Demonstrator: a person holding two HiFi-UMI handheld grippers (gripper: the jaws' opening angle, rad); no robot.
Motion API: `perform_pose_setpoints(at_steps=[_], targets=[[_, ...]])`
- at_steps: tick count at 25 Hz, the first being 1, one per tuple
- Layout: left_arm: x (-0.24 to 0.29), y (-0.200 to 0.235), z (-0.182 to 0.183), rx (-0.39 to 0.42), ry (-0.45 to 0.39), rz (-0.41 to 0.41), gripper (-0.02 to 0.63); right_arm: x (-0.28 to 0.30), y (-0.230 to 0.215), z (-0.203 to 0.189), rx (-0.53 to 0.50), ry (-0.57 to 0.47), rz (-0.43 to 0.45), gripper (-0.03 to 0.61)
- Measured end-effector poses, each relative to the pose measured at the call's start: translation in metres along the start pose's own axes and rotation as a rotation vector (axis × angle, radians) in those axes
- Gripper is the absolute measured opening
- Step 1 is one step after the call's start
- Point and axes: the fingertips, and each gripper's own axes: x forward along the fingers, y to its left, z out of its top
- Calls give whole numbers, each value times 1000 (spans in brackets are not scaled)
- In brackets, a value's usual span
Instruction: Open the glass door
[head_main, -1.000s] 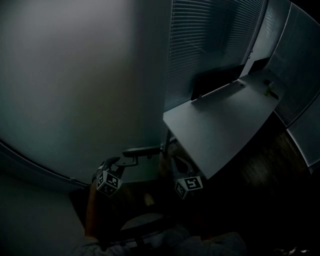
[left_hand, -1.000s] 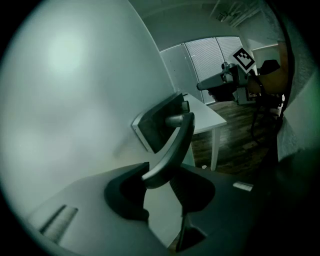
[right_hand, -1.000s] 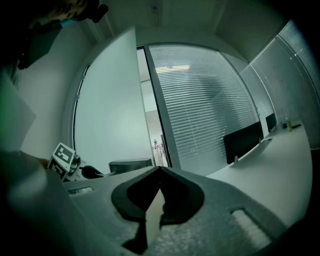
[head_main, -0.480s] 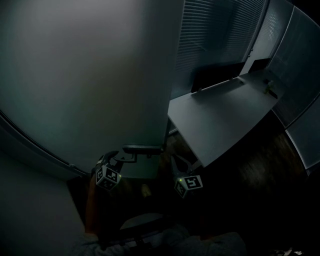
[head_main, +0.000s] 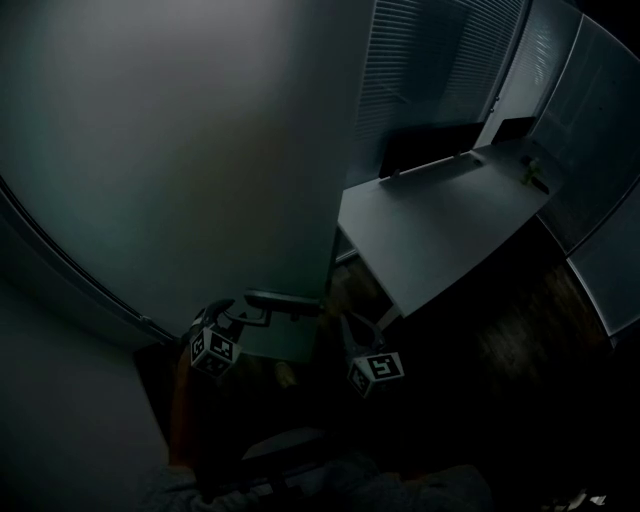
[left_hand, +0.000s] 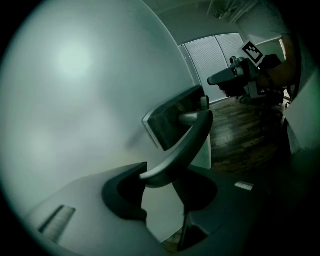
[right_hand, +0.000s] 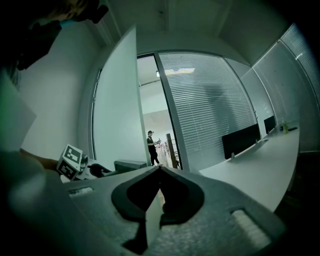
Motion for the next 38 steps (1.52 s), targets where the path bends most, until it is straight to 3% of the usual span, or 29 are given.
perform_pose_setpoints(at_steps=[13, 18, 38], targets=[[-65, -29, -13, -9, 14, 2, 160, -61, 24, 8, -7, 22, 2, 2], [-76, -42, -27, -4, 8, 4, 160, -78, 38, -6, -14, 29, -1, 2], [-142, -65, -65, 70, 27, -26, 161, -152, 141, -24, -7, 1, -105, 2]])
